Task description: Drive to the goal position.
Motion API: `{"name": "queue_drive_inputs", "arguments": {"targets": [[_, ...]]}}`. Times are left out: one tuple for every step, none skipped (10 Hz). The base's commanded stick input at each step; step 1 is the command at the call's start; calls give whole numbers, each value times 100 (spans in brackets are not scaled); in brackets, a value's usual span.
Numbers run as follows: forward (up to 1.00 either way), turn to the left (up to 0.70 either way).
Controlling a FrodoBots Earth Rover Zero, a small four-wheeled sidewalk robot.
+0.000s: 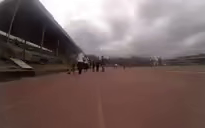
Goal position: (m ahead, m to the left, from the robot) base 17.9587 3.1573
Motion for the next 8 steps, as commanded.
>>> {"name": "queue_drive_inputs", "arguments": {"targets": [[100,0],[100,0],[100,0],[100,0],[100,0],[100,0],[100,0],[100,0]]}}
